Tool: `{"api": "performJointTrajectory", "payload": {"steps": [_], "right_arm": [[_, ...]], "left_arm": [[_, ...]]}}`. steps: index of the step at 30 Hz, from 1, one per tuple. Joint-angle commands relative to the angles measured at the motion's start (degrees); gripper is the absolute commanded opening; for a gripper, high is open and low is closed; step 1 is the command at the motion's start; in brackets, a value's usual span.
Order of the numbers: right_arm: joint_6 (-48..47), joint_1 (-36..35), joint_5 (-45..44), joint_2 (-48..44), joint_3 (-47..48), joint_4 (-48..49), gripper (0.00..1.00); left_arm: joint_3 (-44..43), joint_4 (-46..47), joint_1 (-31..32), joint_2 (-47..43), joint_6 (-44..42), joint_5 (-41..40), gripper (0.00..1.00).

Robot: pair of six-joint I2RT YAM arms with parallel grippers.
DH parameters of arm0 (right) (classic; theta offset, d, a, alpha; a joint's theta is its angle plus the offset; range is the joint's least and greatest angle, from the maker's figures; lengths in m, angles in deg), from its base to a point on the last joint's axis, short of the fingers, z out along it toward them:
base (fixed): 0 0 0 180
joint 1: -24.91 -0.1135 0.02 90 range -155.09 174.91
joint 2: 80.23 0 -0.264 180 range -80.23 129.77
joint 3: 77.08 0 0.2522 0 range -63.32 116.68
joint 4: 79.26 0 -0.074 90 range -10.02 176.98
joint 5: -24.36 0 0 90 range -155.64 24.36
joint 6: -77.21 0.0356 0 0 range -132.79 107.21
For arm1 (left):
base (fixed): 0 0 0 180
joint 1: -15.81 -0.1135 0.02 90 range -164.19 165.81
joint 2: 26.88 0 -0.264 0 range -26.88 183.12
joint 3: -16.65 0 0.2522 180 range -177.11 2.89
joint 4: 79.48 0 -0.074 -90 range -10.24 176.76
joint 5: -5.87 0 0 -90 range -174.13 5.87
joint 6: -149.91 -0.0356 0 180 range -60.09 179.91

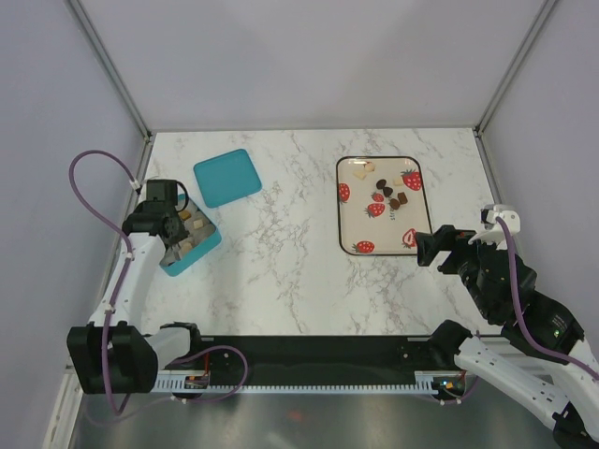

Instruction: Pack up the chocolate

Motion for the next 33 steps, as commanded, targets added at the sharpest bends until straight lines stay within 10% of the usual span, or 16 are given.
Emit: {"api": "performJointTrajectory", "payload": {"steps": [1,33], "right_arm": [[-1.12,-0.26,-0.43,0.19,0.3,1.92,0.93],[-0.16,-0.35,0.45,0.63,0.22,2.44,0.93]], "left_arm": [[0.19,2.74,-0.96,1.03,-1.95,-0.83,0.38],[-5.08,3.27,-1.22,-3.88,-5.63,7.06,0.49]]}}
